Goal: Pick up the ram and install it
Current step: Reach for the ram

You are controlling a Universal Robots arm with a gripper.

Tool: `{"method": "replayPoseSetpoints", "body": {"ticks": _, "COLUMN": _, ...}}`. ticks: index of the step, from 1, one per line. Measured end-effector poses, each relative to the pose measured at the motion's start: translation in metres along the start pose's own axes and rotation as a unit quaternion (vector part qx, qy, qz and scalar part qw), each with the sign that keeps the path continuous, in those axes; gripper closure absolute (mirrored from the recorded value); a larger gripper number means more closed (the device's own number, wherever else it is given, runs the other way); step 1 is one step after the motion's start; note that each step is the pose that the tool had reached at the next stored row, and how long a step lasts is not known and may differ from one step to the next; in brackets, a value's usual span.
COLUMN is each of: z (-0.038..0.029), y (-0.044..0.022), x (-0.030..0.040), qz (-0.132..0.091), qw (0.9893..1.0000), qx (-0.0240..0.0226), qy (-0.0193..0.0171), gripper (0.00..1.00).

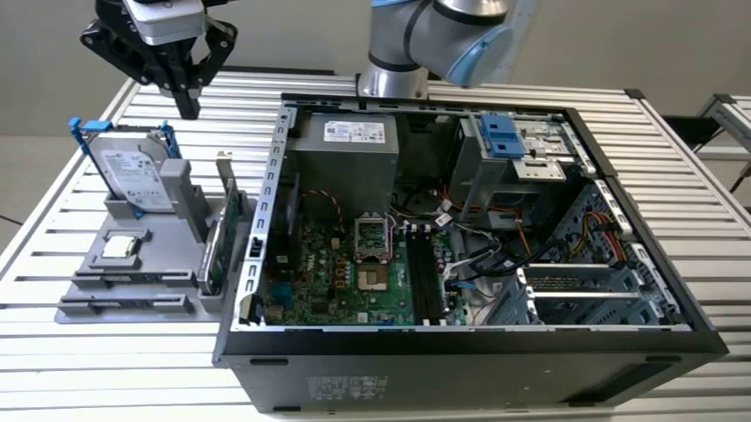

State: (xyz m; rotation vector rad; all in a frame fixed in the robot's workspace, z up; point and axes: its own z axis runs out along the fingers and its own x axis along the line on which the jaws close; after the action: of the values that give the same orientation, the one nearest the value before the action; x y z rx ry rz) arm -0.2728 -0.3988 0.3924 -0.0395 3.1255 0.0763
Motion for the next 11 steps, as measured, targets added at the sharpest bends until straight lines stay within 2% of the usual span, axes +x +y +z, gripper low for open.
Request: {"method": "replayPoseSetpoints", "body": {"ticks": 11, "z": -0.0004, "y": 0.0007, "x": 0.0291, "qz": 0.000, "qw": 1.0000, "qx": 0.0000, "qy": 0.0007, "gripper": 1.00}}
